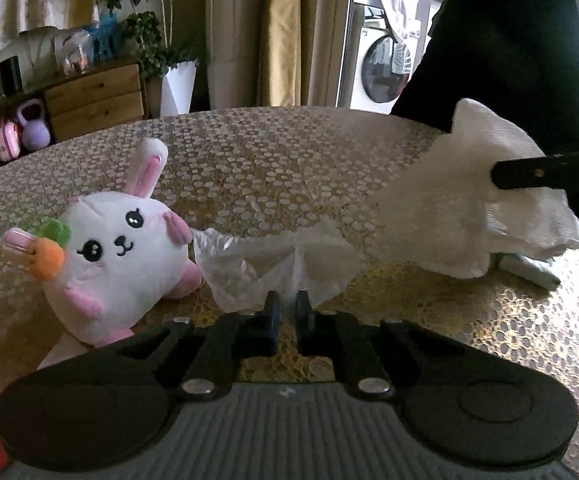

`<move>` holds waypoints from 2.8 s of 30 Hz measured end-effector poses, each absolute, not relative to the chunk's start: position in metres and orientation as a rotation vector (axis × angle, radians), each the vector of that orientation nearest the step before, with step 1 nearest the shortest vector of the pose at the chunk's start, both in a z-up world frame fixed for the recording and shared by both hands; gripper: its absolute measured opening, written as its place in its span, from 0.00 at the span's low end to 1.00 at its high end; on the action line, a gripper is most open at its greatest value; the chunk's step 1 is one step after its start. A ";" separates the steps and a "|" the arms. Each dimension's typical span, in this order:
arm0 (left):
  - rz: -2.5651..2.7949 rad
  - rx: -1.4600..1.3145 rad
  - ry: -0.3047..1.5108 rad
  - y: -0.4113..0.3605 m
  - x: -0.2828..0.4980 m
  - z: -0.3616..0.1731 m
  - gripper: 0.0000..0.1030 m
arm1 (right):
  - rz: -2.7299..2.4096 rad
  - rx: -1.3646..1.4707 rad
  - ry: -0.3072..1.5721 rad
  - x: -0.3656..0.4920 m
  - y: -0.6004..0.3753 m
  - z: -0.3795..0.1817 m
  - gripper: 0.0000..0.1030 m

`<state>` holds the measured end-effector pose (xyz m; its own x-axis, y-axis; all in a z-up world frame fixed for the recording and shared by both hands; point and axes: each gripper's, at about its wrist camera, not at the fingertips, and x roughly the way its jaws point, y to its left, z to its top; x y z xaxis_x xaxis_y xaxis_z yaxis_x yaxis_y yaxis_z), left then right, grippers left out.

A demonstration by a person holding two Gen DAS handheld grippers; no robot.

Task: Organize soft objects
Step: 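Grasp the clear plastic sheet with the left tool while the right tool carries the cloth, then lower the plastic sheet into the red box with the left tool while the right tool lowers the cloth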

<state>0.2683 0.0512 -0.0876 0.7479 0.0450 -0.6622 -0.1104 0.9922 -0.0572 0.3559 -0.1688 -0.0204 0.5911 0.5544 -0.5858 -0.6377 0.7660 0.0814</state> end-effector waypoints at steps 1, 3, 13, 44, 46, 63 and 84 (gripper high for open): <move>0.080 -0.098 0.717 0.051 0.266 -0.085 0.07 | 0.703 -0.135 0.629 0.352 -0.173 -0.017 0.11; 0.071 -0.104 0.713 0.051 0.259 -0.080 0.07 | 0.727 -0.121 0.626 0.343 -0.183 -0.011 0.11; 0.044 -0.142 0.681 0.056 0.231 -0.049 0.07 | 0.728 0.033 0.552 0.323 -0.232 0.053 0.11; 0.152 -0.144 0.562 0.150 0.103 0.036 0.07 | 0.967 -0.093 0.586 0.222 -0.130 0.073 0.11; 0.175 -0.146 0.545 0.163 0.094 0.042 0.07 | 0.985 -0.102 0.571 0.215 -0.116 0.077 0.11; 0.333 -0.140 0.519 0.257 0.037 0.053 0.07 | 1.144 -0.223 0.559 0.168 0.028 0.075 0.11; 0.376 -0.134 0.685 0.317 0.063 -0.016 0.07 | 1.138 -0.461 0.633 0.162 0.156 -0.005 0.11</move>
